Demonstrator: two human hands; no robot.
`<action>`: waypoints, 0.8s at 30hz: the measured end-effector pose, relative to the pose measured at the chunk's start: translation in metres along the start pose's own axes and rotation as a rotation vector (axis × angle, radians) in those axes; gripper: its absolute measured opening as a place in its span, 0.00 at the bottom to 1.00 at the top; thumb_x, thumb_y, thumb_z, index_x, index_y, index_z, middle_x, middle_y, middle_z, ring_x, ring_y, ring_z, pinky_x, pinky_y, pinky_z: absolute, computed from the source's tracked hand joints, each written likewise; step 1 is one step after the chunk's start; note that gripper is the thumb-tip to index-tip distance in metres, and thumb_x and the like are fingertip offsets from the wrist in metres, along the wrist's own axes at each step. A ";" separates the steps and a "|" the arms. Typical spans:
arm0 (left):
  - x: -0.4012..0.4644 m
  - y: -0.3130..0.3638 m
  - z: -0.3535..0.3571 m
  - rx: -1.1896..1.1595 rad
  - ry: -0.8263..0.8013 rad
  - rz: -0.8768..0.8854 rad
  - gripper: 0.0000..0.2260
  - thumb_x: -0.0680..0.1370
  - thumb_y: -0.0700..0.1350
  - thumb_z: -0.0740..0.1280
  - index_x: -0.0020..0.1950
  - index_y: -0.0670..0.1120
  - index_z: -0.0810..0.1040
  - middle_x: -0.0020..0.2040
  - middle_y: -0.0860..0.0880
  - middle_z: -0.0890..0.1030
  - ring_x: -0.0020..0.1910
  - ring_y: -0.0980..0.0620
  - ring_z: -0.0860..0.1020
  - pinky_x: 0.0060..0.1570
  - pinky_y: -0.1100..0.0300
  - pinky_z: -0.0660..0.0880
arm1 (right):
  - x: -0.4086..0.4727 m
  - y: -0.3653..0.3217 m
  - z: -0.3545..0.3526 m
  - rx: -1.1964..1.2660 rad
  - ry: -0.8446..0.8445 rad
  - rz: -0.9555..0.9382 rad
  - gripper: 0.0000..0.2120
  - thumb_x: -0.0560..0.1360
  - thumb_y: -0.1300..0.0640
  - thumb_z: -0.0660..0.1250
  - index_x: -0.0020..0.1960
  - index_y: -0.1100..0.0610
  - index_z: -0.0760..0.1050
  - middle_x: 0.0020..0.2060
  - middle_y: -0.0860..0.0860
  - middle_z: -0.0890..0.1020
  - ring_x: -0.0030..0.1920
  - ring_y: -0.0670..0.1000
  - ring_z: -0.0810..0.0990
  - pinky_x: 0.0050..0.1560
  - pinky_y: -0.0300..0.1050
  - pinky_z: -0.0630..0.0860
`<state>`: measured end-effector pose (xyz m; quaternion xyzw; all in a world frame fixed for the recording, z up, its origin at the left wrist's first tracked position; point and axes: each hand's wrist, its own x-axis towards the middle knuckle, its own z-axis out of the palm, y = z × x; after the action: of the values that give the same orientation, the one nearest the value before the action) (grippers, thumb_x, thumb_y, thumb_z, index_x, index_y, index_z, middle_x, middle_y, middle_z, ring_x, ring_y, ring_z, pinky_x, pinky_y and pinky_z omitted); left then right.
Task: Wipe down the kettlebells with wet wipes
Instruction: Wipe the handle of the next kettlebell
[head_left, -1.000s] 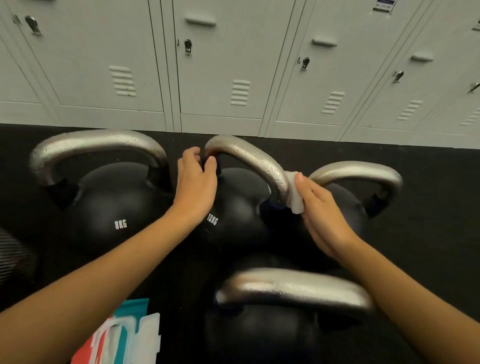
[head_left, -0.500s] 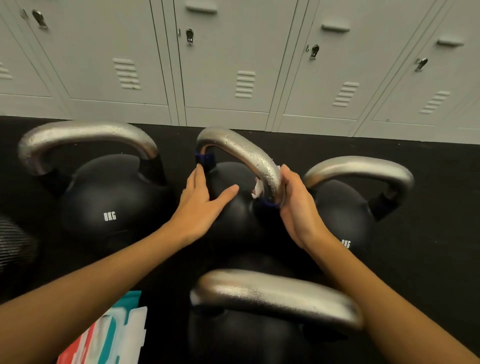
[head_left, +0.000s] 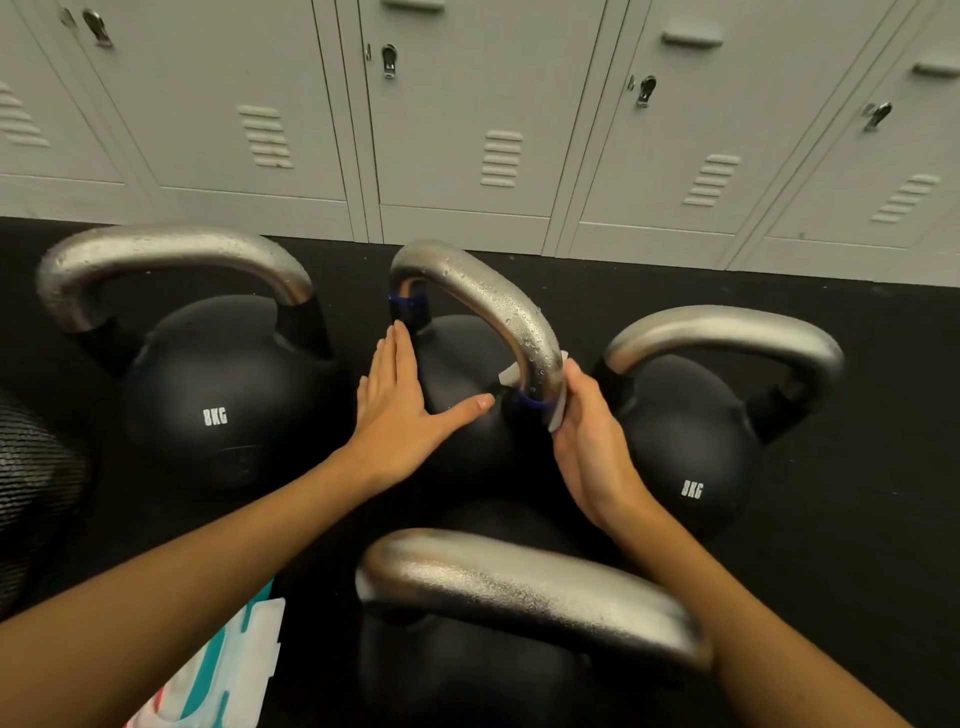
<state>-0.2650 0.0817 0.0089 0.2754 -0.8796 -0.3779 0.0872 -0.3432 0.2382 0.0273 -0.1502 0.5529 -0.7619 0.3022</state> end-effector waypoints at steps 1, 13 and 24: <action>0.000 0.000 0.000 0.001 0.002 0.001 0.51 0.71 0.65 0.67 0.77 0.48 0.35 0.79 0.49 0.39 0.77 0.51 0.39 0.75 0.50 0.42 | -0.001 0.003 0.000 0.009 0.000 0.010 0.25 0.85 0.54 0.48 0.48 0.53 0.85 0.48 0.50 0.86 0.53 0.44 0.83 0.52 0.33 0.76; -0.006 0.003 -0.003 0.129 -0.029 0.013 0.49 0.72 0.68 0.61 0.77 0.46 0.37 0.79 0.48 0.39 0.77 0.50 0.39 0.76 0.48 0.44 | -0.001 0.003 -0.001 -0.027 0.011 -0.053 0.24 0.85 0.56 0.48 0.50 0.53 0.83 0.48 0.51 0.86 0.55 0.47 0.82 0.59 0.40 0.73; -0.012 -0.021 -0.006 0.402 -0.089 0.443 0.40 0.73 0.72 0.50 0.77 0.56 0.38 0.78 0.55 0.38 0.75 0.58 0.32 0.71 0.54 0.35 | -0.010 0.011 -0.002 0.094 0.016 -0.072 0.20 0.85 0.56 0.48 0.59 0.57 0.78 0.54 0.51 0.85 0.60 0.46 0.81 0.56 0.36 0.75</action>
<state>-0.2440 0.0731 -0.0008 0.0719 -0.9784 -0.1798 0.0727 -0.3335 0.2435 0.0169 -0.1492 0.5131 -0.7986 0.2769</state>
